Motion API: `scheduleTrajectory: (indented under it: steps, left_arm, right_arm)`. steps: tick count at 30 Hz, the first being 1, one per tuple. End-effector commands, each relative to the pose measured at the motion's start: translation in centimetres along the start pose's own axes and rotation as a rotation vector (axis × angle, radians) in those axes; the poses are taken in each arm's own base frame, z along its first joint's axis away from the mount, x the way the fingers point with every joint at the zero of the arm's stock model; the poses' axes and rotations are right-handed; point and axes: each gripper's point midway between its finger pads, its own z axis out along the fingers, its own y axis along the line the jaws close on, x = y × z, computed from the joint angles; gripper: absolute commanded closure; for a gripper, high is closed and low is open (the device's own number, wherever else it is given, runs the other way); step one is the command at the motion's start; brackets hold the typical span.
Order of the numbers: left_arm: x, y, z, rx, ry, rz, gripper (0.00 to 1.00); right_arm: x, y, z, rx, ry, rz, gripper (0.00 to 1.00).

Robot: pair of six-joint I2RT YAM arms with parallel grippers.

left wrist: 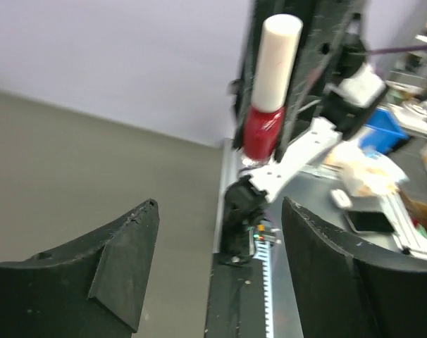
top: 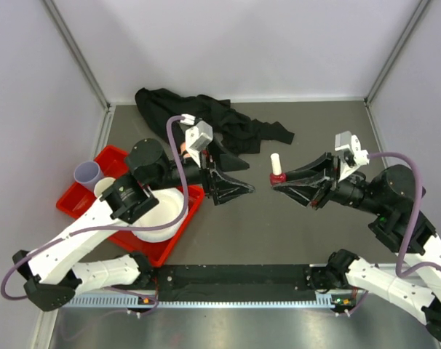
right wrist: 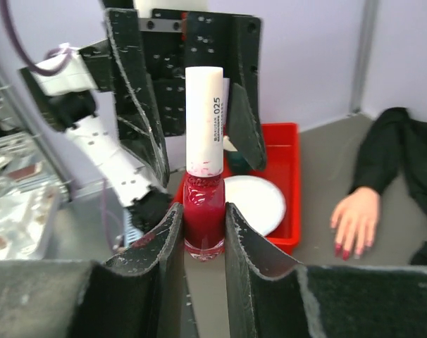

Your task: Paint the nails

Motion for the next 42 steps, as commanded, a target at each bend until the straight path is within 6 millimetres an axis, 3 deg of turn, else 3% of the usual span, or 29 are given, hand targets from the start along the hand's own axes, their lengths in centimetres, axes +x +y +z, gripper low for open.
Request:
scheduleTrajectory:
  steps: [1,4,6,9,10,14,15,20,24,30,42]
  left_arm:
    - [-2.5,2.7,-2.5,-0.264,-0.068,0.0,0.24]
    - [-4.9,4.8,-2.7,-0.407,-0.176,-0.126,0.23]
    - [-5.4,5.2,-1.9,-0.417,-0.216,-0.232,0.23]
    - [-4.9,6.8,0.2,-0.446,-0.22,-0.351,0.35]
    - [-4.4,7.8,0.7,-0.48,-0.229,-0.364,0.37]
    - [-5.5,8.1,1.5,-0.513,-0.326,-0.315,0.37]
    - [-6.2,7.9,1.4,-0.506,-0.364,-0.302,0.35]
    - [-6.0,7.4,2.8,-0.446,-0.376,-0.262,0.22]
    - [-5.8,7.9,3.9,-0.448,-0.367,-0.245,0.2]
    - [-5.6,8.6,5.2,-0.453,-0.354,-0.234,0.28]
    - [-5.2,8.3,6.5,-0.395,-0.348,-0.24,0.44]
  right_arm:
    - [-1.3,-2.8,-0.7,0.159,-0.013,-0.116,1.0]
    - [-1.0,-4.8,-0.8,0.255,0.014,-0.155,1.0]
    - [-1.2,-6.3,-1.0,0.329,0.012,-0.18,1.0]
    - [-1.5,-8.0,-1.2,0.418,-0.001,-0.193,1.0]
    - [-1.6,-8.4,-1.2,0.438,-0.006,-0.194,1.0]
    - [-1.2,-10.3,-1.4,0.529,0.014,-0.201,1.0]
    - [-1.0,-10.5,-1.3,0.536,0.022,-0.202,1.0]
    - [-0.5,-11.1,-1.2,0.559,0.042,-0.198,1.0]
    - [-0.3,-11.1,-1.1,0.55,0.042,-0.189,1.0]
    - [-0.6,-10.9,-1.1,0.548,0.034,-0.182,1.0]
    - [-0.5,-10.3,-1.0,0.516,0.036,-0.176,1.0]
